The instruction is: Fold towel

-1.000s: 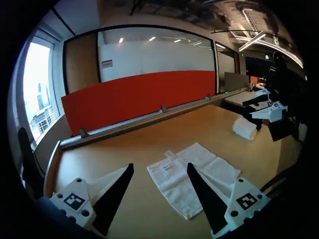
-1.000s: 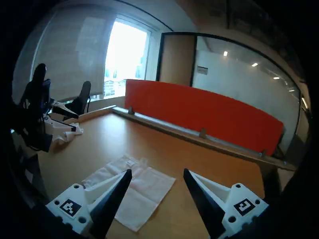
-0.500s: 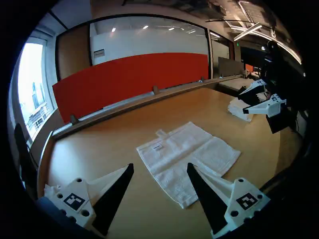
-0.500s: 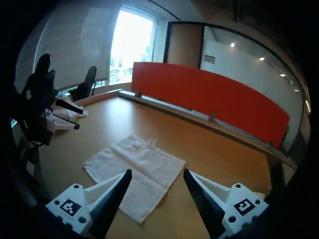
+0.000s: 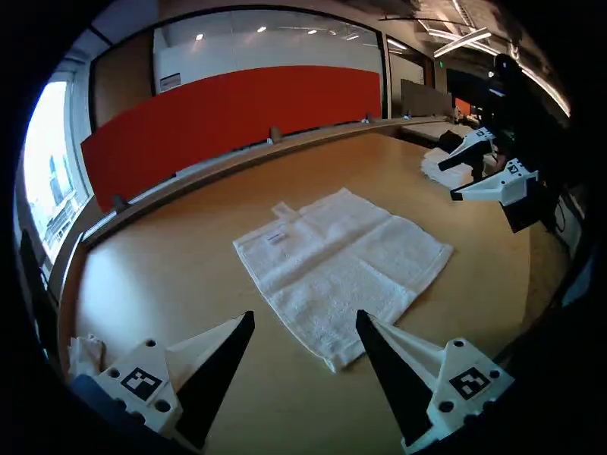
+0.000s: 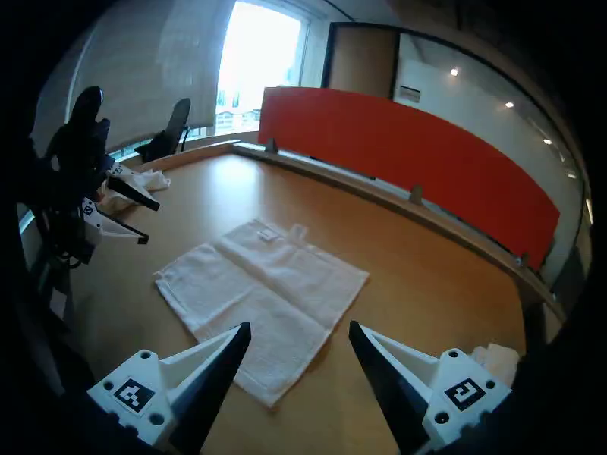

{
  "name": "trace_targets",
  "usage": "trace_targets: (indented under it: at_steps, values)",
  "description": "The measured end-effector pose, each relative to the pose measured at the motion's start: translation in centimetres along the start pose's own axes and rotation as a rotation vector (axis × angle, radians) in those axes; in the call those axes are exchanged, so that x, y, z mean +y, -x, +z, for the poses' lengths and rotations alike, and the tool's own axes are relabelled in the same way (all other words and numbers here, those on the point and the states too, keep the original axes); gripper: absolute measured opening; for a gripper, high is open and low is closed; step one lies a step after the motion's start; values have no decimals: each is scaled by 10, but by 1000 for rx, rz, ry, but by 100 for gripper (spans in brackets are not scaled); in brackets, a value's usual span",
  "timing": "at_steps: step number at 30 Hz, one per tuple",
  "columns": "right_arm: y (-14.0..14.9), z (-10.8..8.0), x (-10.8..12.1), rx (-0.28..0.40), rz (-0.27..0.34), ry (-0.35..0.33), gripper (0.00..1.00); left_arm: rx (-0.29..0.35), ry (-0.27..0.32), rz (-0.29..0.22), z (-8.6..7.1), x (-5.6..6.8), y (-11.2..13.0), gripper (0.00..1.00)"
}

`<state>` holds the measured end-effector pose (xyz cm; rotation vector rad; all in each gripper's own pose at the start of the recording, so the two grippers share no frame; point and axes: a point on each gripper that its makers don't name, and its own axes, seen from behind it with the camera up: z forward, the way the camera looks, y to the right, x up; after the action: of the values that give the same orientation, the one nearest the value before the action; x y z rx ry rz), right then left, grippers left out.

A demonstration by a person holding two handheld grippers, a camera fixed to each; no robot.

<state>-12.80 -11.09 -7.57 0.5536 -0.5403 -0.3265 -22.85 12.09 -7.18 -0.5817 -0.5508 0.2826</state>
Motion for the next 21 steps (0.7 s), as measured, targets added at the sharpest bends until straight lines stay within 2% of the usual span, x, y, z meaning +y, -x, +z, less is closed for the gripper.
trace_targets:
  at_steps: [12,21]
  values:
    - [42,20,-19,-78,-7,-50,100,-77,34,-7,23,11,37,99]
    - [69,29,-29,-131,-17,-79,100,-143,68,-2,34,19,60,99]
